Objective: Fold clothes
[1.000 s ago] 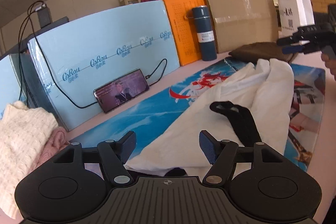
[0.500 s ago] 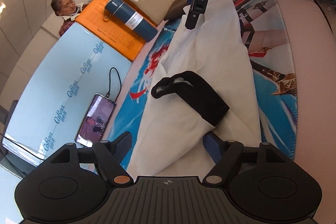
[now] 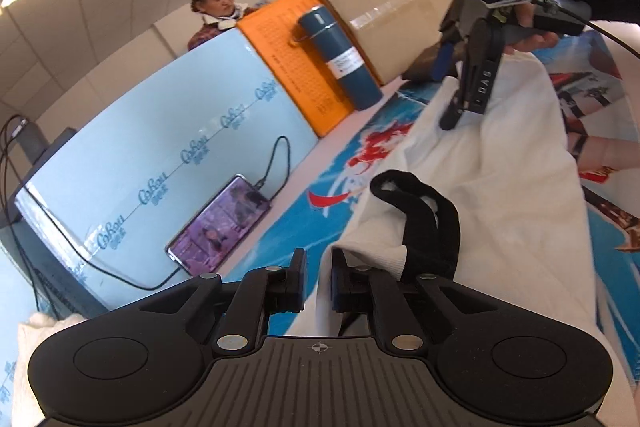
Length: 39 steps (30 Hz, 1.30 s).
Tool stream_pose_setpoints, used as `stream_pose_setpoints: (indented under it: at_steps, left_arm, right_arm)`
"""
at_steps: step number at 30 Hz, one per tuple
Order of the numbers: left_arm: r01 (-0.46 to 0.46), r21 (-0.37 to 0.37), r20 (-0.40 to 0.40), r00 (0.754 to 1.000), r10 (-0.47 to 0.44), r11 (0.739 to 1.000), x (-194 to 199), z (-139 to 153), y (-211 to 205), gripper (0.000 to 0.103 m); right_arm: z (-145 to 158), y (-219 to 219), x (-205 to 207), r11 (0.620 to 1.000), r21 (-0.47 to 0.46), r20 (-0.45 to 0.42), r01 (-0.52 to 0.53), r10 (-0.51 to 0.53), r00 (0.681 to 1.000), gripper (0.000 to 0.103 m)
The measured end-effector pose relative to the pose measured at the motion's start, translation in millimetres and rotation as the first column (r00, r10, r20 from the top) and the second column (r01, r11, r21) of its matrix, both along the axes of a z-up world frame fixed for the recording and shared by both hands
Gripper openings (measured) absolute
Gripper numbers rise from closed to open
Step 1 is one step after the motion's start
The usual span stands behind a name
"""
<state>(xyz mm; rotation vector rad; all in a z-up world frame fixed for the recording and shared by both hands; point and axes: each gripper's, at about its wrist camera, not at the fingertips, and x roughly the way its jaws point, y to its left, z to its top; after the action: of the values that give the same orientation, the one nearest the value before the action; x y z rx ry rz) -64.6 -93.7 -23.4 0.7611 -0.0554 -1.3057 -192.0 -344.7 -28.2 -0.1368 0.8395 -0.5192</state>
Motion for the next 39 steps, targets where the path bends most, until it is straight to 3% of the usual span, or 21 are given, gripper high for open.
stream_pose_setpoints:
  at_steps: [6,7,9,10,15,19,21,22,24,25,26,28,30,31,33,34,37,39]
  left_arm:
    - [-0.117,-0.057,-0.166,0.980,0.106,0.992,46.5,8.8,-17.6,0.002]
    - [-0.136,-0.060,-0.194,0.973,0.123,0.989,56.3,10.0,-23.7,0.001]
    - [-0.171,-0.063,-0.223,0.963,0.153,0.983,72.6,12.5,-35.8,0.000]
    - [-0.187,-0.062,-0.233,0.958,0.168,0.980,80.6,13.6,-41.7,0.000]
    - [-0.236,-0.042,-0.270,0.938,0.217,0.971,119.9,19.9,-74.8,0.000]
    - [-0.255,0.008,-0.283,0.927,0.247,0.967,141.8,21.2,-106.3,0.000]
    - [-0.272,0.083,-0.297,0.912,0.284,0.959,153.4,14.7,-125.0,0.001]
    - [-0.289,0.125,-0.292,0.904,0.313,0.949,159.3,8.4,-133.6,0.008]
    - [-0.319,0.196,-0.308,0.878,0.367,0.927,172.6,-2.4,-143.5,0.012]
    - [-0.332,0.213,-0.322,0.864,0.387,0.919,178.7,-6.0,-144.9,0.014]
    - [-0.361,0.208,-0.323,0.852,0.412,0.909,183.5,-7.2,-143.4,0.017]
    - [-0.450,0.180,-0.290,0.825,0.484,0.875,192.5,-7.5,-139.1,0.017]
    - [-0.519,0.169,-0.308,0.780,0.545,0.838,207.5,-5.6,-130.6,0.017]
    - [-0.530,0.162,-0.331,0.766,0.552,0.833,212.1,-3.5,-125.3,0.017]
    - [-0.503,0.133,-0.375,0.772,0.514,0.854,209.6,2.3,-114.9,0.018]
    - [-0.485,0.115,-0.367,0.790,0.491,0.867,203.1,5.0,-111.9,0.023]
    - [-0.424,0.060,-0.333,0.845,0.419,0.904,182.9,11.1,-105.8,0.055]
    - [-0.373,0.039,-0.324,0.873,0.365,0.927,171.2,13.9,-102.9,0.060]
  right_arm:
    - [6.0,-20.3,7.7,0.991,0.093,-0.012,-0.095,0.096,0.995,0.083]
    - [7.0,-22.5,7.6,0.988,0.110,-0.008,-0.111,0.112,0.994,0.076]
    - [8.9,-23.6,6.3,0.973,0.153,0.019,-0.174,0.174,0.985,0.045]
    - [9.8,-25.1,6.9,0.967,0.166,0.034,-0.193,0.190,0.981,0.023]
    - [15.7,-41.8,14.9,0.967,0.159,0.116,-0.201,0.183,0.976,0.001]
    - [23.1,-70.5,23.5,0.983,0.128,0.173,-0.128,0.105,0.979,0.001]
    - [21.4,-81.6,28.0,0.983,0.147,0.175,-0.110,0.084,0.981,0.001]
    - [19.8,-85.8,29.8,0.981,0.162,0.174,-0.107,0.078,0.982,0.002]
    - [16.5,-89.4,31.0,0.976,0.188,0.180,-0.109,0.075,0.981,0.003]
    - [15.4,-91.6,30.3,0.971,0.209,0.190,-0.117,0.077,0.979,0.010]
    - [14.1,-93.9,29.4,0.967,0.227,0.200,-0.119,0.074,0.977,0.028]
    - [12.5,-96.1,25.0,0.961,0.249,0.212,-0.118,0.065,0.975,0.046]
    - [11.9,-97.6,19.7,0.951,0.278,0.212,-0.134,0.076,0.974,0.046]
    - [11.5,-97.0,17.1,0.946,0.289,0.213,-0.147,0.087,0.973,0.047]
    - [10.5,-94.4,12.9,0.940,0.298,0.205,-0.164,0.105,0.973,0.047]
    - [9.8,-92.6,12.0,0.942,0.293,0.191,-0.163,0.109,0.975,0.047]
    - [7.8,-86.0,11.8,0.943,0.283,0.152,-0.175,0.136,0.979,0.047]
    - [7.0,-79.1,12.7,0.944,0.269,0.132,-0.192,0.161,0.978,0.047]
